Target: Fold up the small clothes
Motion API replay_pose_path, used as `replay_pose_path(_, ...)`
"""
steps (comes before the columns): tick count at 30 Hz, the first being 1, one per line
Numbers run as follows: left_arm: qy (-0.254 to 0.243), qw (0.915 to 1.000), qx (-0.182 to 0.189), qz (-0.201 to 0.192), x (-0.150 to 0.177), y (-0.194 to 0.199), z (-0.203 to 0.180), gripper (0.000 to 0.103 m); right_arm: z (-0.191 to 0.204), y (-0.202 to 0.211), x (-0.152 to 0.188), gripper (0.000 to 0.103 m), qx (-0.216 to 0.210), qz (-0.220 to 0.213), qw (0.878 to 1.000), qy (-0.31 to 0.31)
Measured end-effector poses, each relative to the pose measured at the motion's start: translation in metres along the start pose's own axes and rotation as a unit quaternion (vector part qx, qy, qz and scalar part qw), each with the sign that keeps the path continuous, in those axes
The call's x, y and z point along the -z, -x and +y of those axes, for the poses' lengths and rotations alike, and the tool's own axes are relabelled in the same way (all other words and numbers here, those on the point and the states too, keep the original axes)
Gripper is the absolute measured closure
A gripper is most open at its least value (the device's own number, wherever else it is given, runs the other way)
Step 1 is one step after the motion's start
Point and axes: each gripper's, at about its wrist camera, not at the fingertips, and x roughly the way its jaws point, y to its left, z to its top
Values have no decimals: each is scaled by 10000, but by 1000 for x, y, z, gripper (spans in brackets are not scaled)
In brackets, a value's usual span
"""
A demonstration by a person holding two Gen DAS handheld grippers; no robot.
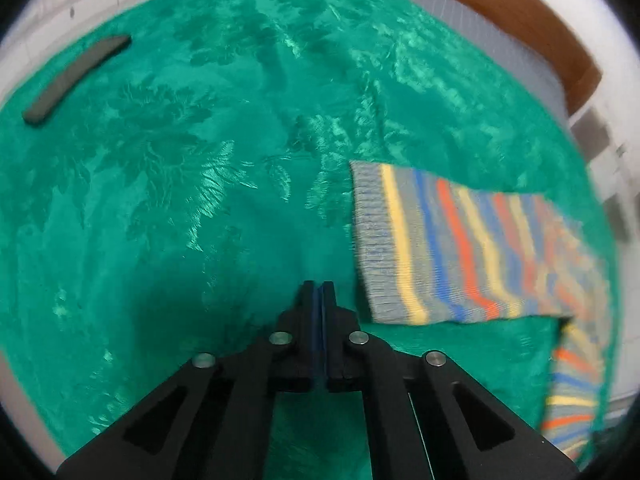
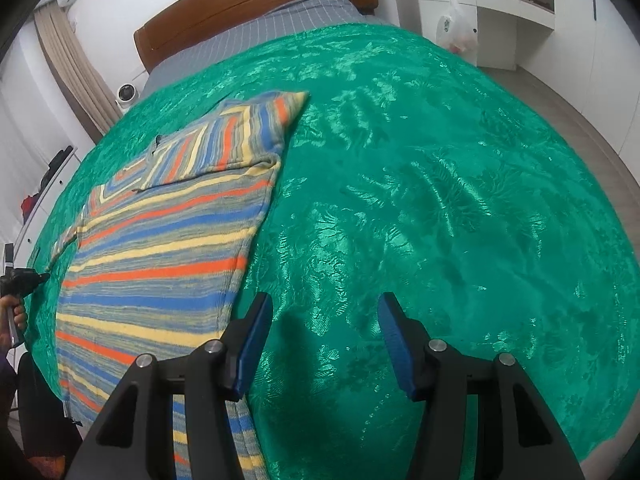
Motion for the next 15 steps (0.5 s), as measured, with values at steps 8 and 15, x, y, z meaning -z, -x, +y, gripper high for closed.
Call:
replay_pose_path(8, 421, 9951, 894, -74, -23, -3, -11, 45, 1, -3, 5, 49, -55, 69, 10000, -26)
replay_pose_path(15, 140, 9987, 440, 235, -17, -22, -29, 99, -1, 2, 10, 49, -47, 51, 10000, -48)
